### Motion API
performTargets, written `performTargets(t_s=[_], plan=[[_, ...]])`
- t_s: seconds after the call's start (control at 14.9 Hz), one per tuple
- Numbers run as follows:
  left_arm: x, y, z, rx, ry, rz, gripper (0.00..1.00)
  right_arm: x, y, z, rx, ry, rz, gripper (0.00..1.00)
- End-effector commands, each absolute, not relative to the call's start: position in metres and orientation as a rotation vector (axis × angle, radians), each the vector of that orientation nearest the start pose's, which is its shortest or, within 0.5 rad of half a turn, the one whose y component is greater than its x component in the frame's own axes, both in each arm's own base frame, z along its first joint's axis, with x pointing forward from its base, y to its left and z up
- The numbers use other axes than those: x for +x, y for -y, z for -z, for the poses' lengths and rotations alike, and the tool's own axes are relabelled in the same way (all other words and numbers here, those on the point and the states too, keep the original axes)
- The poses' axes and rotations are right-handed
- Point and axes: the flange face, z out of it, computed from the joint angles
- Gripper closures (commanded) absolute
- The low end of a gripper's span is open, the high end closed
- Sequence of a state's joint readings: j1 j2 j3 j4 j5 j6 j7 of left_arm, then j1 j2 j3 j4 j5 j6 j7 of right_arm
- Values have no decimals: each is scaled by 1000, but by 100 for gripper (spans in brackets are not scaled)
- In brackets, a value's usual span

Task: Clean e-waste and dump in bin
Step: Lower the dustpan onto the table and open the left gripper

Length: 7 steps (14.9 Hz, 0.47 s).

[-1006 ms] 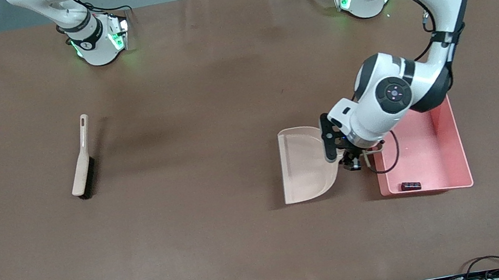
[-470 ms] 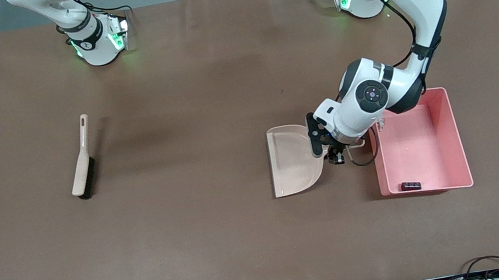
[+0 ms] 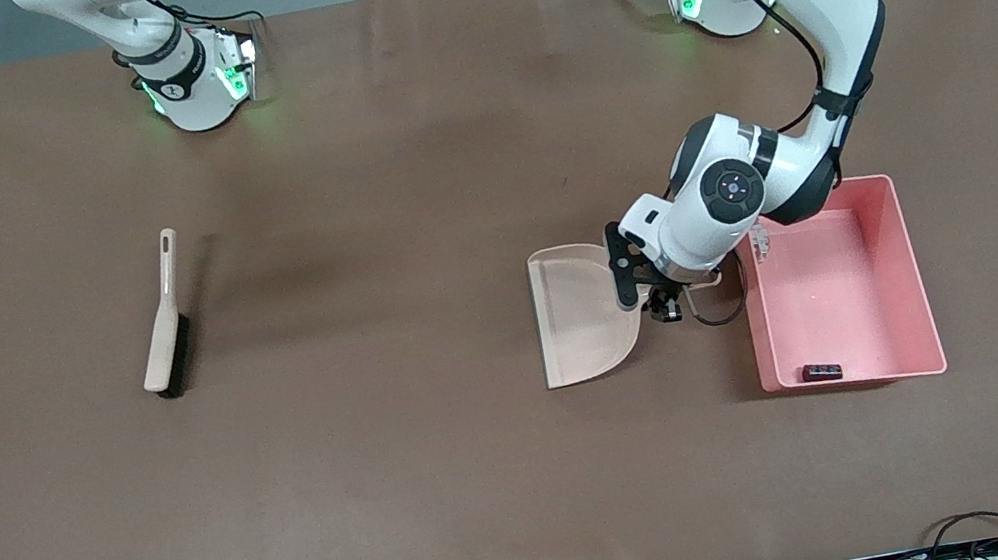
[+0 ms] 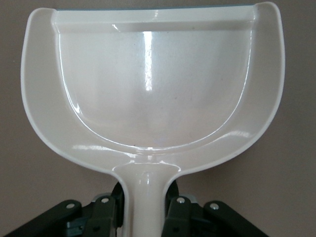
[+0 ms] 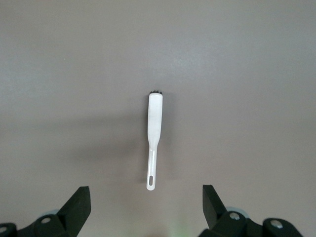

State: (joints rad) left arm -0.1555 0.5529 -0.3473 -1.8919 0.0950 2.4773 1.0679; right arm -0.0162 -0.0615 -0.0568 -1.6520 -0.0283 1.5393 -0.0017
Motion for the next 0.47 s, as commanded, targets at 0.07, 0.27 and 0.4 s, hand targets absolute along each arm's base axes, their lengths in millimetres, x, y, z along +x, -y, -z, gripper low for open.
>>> performTargets(t_s=[0.07,0.27,0.4], plan=[[560,304,-236,-2289,-2284,177,97,520,45,-619,-3170,-100,-85,0],[557,310,-235,-2320,-2258,172,97,520,45,-619,-3168,-100,-90,0],[555,316,-233,-2302,-2271,171,97,518,45,-618,-3168,-100,-100,0]])
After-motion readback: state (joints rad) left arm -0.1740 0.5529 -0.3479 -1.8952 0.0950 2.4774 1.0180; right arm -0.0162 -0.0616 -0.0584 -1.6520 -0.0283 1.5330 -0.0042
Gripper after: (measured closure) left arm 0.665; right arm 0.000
